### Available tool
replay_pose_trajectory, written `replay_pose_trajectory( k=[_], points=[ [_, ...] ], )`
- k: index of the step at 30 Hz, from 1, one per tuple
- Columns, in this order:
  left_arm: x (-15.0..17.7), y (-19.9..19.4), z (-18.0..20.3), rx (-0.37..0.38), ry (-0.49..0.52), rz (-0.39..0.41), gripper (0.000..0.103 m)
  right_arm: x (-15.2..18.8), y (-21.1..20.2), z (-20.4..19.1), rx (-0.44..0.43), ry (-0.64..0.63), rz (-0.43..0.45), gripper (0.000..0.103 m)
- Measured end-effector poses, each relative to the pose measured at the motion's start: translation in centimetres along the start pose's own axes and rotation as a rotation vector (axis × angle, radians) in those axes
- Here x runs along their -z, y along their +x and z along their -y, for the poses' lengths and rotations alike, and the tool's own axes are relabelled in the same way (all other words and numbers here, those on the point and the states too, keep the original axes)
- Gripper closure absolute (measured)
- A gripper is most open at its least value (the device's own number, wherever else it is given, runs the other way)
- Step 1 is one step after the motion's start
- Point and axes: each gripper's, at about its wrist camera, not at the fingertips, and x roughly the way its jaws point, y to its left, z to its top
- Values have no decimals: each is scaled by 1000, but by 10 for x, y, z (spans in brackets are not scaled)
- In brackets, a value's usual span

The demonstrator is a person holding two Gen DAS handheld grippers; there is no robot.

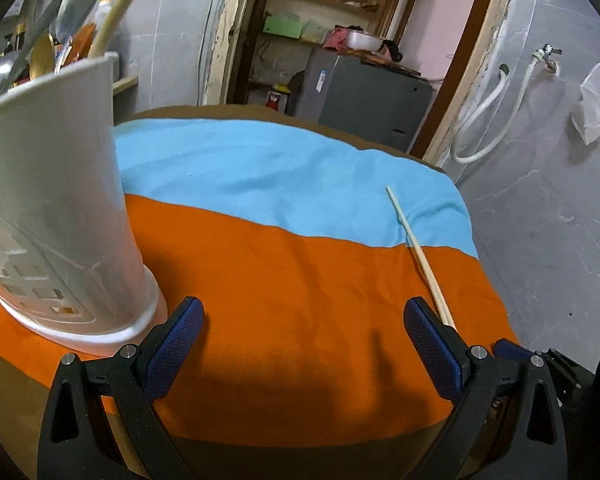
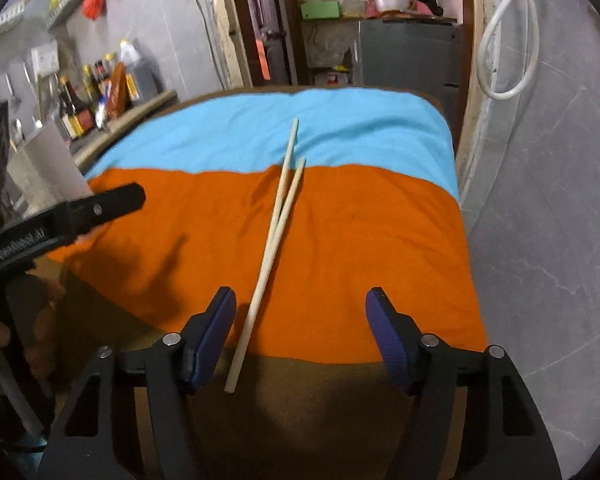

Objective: Organize utensils
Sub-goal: 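Move both tools down toward the two chopsticks on the cloth, then close the right tool on one chopstick while the left tool grasps the other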

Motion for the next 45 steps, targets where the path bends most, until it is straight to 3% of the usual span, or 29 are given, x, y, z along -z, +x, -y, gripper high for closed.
replay_pose_trajectory(
  k=[8,16,19,27,33,36,45],
  points=[
    [0,1,4,17,32,-40,5,4,-2,9,96,40,-18,80],
    [-3,20,24,53,107,-105,6,-9,7,29,81,64,-18,94],
    [-6,24,28,79,108,-106,13,-18,13,39,55,92,-17,96],
    [-19,50,57,200,141,-164,53,-28,19,55,9,151,-7,99],
    [-29,76,72,244,144,-231,76,-38,28,64,-38,148,-14,99],
    [-34,83,73,246,136,-243,82,-44,33,69,-71,149,-20,99],
    [-52,101,68,263,92,-292,83,-64,48,82,-165,144,-52,97]
  ],
)
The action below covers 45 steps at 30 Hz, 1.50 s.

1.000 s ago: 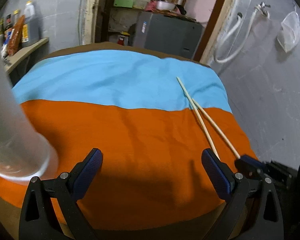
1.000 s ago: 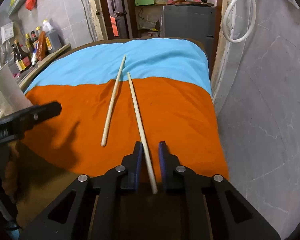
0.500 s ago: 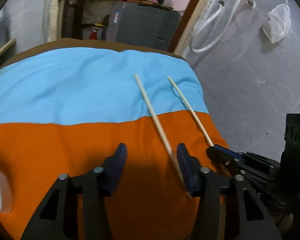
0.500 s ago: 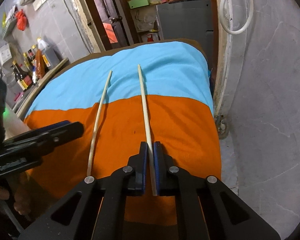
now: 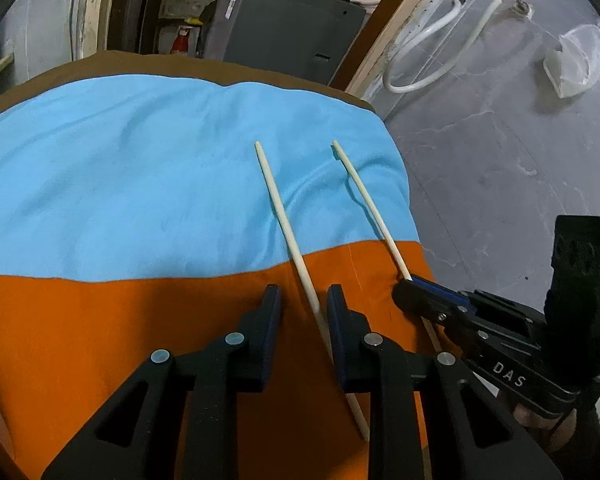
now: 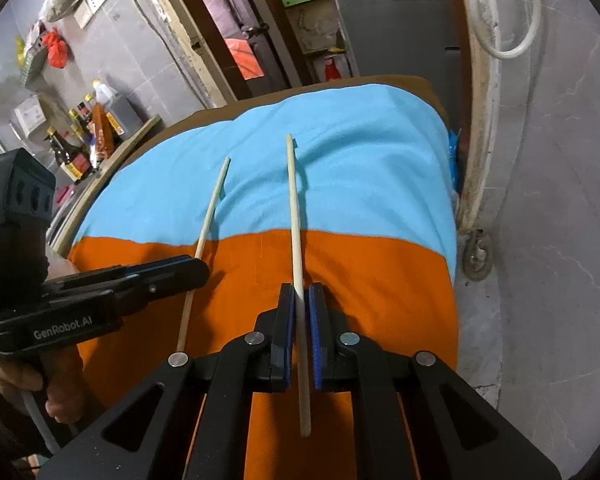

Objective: Organize utensils
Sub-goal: 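Close the right tool on one chopstick while the left tool grasps the other, then lift both chopsticks and carry them over the white holder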

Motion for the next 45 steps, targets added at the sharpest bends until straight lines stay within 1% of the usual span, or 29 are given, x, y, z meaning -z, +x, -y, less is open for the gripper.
replay_pose_trajectory(
  k=[4,12,17,19,20,22,26,30,32,35,38,41,45],
  points=[
    [-4,1,-3,11,-28,-4,83,-13,9,4,-21,-16,-20,97],
    [-17,4,-4,0,-46,-24,83,-40,28,8,-37,-47,-48,96],
    [-22,4,-8,12,-87,-45,83,-50,36,12,-62,-12,-70,96],
    [-22,4,-8,5,-85,-50,89,-51,36,13,-60,8,-74,98],
    [-22,4,-7,-23,-72,-49,95,-51,36,13,-54,11,-73,99],
    [-19,2,-8,-23,-68,-41,96,-48,35,13,-47,23,-58,100],
    [-13,-3,-15,7,-118,-20,98,-42,29,9,-40,33,-18,101],
    [3,-22,-14,2,-114,46,101,-30,14,4,-64,48,52,101],
    [14,-37,-9,-12,-77,103,101,-25,6,-4,-71,46,94,101],
    [32,-67,4,-8,-1,220,101,-15,-11,-17,-73,20,166,101],
    [49,-97,13,-23,51,311,101,-7,-29,-34,-78,-22,257,101],
    [59,-125,15,-14,53,400,101,-2,-49,-52,-95,-53,362,101],
    [63,-164,14,-20,51,520,101,-4,-70,-77,-126,-65,467,101]
  ],
)
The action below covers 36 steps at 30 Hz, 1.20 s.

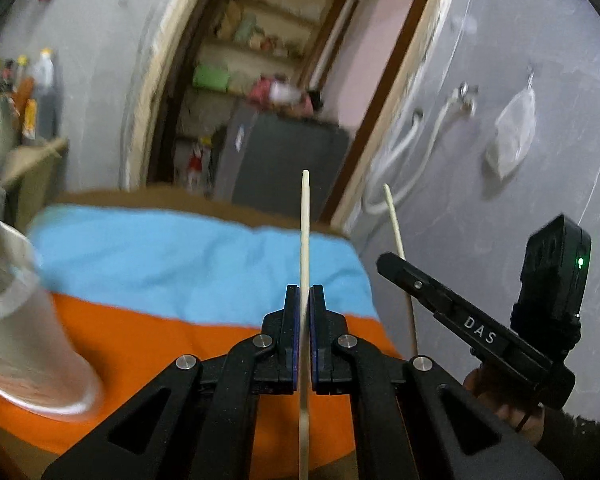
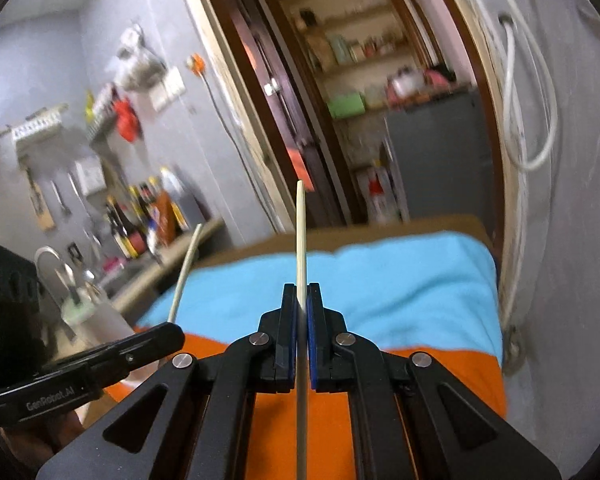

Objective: Organize utensils
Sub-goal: 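Lift both chopsticks and carry them over the white holder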

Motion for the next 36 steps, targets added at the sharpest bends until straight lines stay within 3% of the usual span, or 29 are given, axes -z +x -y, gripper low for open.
replay_pose_trajectory(
  k=[8,12,17,22,26,30,36],
  points=[
    [-45,-73,-23,-44,12,215,101,-34,-14,-67,-90,-8,204,101],
    [-66,-108,-58,-82,-25,320,101,-46,-12,-103,-157,15,297,101],
    [-80,-143,-127,-144,-120,428,101,-54,9,-146,-239,70,380,101],
    [-84,-160,-197,-160,-260,495,101,-43,28,-178,-246,88,437,101],
    [-79,-161,-229,-163,-302,515,101,-29,44,-199,-221,50,463,101],
    [-71,-157,-236,-178,-291,532,101,-16,59,-206,-207,21,473,101],
    [-54,-150,-224,-229,-189,562,101,1,73,-208,-190,-17,481,100]
  ],
)
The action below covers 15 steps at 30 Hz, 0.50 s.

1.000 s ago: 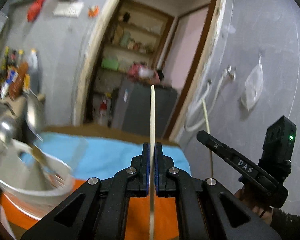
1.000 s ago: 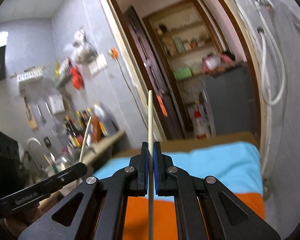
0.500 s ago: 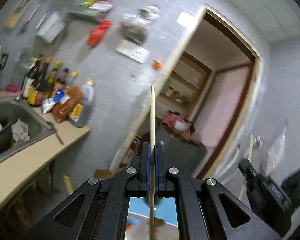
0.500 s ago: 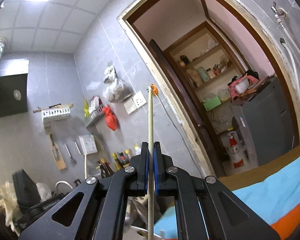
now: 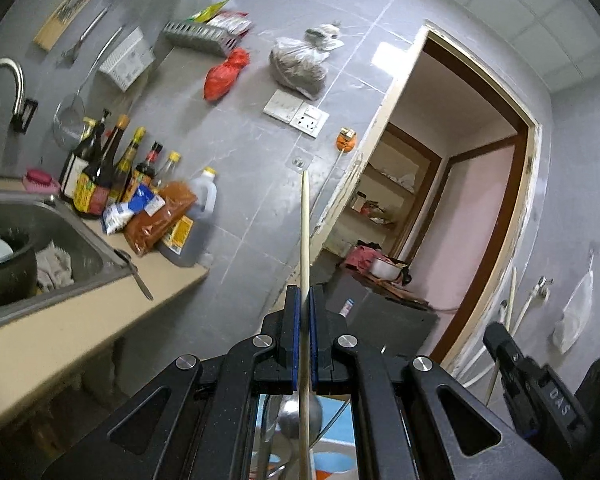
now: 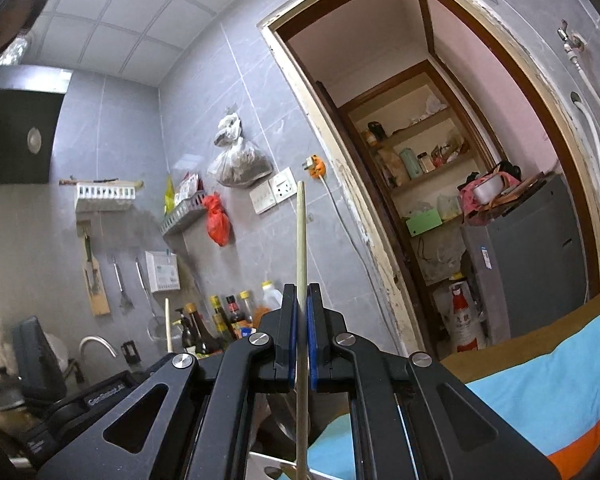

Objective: Organize utensils
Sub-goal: 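Lift both chopsticks and carry them over the white holder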

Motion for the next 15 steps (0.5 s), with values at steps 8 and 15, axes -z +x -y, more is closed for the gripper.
replay_pose_trajectory(
  k=[8,15],
  points=[
    [18,-5,6,-25,91,35,101,17,0,-8,7,-87,-7,100],
    [33,-7,13,-49,162,61,101,29,-2,-19,17,-181,-12,100]
  ],
)
